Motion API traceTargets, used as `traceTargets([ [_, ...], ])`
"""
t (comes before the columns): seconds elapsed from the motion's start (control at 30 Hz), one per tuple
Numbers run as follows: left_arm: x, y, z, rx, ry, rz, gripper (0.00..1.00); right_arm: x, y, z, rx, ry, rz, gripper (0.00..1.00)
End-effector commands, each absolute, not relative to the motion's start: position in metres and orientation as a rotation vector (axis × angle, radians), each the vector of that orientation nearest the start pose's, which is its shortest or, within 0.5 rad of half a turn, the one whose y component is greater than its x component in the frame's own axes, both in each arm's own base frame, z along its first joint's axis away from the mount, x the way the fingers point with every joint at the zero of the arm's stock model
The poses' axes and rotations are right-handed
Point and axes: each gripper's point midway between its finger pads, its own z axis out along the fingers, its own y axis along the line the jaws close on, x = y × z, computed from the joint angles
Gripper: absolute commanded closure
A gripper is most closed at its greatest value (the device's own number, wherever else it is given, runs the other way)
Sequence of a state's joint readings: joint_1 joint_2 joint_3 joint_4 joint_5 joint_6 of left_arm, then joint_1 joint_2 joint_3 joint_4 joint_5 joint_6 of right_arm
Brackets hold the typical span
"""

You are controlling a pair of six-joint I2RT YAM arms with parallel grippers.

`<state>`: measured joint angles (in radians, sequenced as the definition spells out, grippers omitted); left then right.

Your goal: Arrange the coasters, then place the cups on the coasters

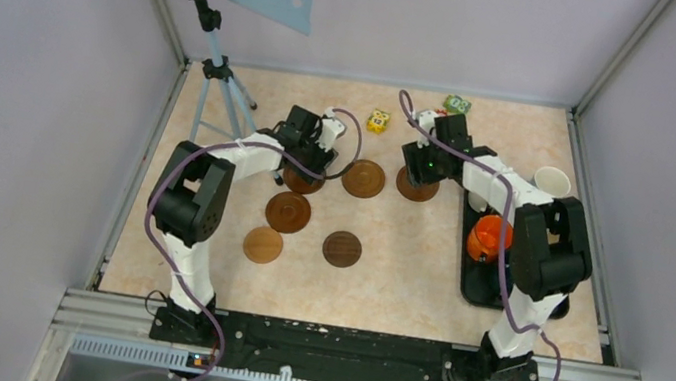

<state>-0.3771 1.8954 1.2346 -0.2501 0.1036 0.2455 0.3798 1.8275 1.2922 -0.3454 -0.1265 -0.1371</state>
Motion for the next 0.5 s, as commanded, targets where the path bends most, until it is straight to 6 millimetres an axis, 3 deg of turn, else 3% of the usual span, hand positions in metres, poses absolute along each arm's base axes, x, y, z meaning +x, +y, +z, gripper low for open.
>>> traceTargets([
  [0.0, 0.417, -0.177, 0.031, 0.823, 2.367, -0.212, 0.38, 0.428, 0.193, 0.092, -0.668, 2.318, 0.279, 0.46],
  [0.2, 0.408, -0.193, 0.018, 0.812, 2.410, -0.347, 0.35, 0.431, 0.186, 0.097, -0.647, 2.308, 0.248, 0.46],
  [0.47, 0.438, -0.187, 0.010, 0.784, 2.411, -0.293, 0.36, 0.433, 0.182, 0.096, -0.641, 2.313, 0.238, 0.46],
])
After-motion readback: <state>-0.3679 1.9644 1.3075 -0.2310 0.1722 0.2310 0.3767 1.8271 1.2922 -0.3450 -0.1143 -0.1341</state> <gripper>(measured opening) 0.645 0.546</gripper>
